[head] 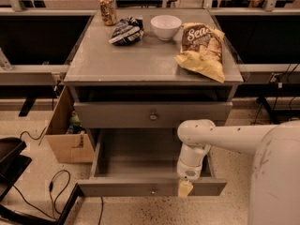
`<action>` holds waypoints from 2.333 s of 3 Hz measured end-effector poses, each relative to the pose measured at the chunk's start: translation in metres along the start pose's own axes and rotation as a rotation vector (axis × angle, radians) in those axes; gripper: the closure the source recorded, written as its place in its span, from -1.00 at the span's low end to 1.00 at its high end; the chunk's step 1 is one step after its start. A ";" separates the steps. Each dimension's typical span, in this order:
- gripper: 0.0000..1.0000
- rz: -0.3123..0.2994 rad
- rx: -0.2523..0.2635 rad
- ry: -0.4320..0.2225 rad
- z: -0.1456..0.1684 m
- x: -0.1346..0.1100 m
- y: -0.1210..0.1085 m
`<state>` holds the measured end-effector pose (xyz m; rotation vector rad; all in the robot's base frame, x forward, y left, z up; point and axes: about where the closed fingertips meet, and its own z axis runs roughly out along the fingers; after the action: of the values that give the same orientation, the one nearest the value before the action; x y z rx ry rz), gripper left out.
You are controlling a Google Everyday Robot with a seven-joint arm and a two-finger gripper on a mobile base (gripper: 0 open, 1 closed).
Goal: Open middle drawer
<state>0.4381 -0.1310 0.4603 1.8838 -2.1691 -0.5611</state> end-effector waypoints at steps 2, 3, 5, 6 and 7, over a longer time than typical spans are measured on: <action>-1.00 0.000 0.000 0.000 0.000 0.000 0.000; -1.00 -0.037 0.058 0.002 -0.030 -0.001 0.009; -1.00 -0.197 0.246 0.086 -0.128 -0.024 0.066; -1.00 -0.274 0.319 0.182 -0.171 -0.044 0.115; -1.00 -0.387 0.399 0.259 -0.202 -0.059 0.171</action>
Offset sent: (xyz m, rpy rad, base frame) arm 0.0000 0.0000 0.0000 0.0000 0.0001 0.0000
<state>0.3740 -0.0830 0.7197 2.4474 -1.8582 0.0737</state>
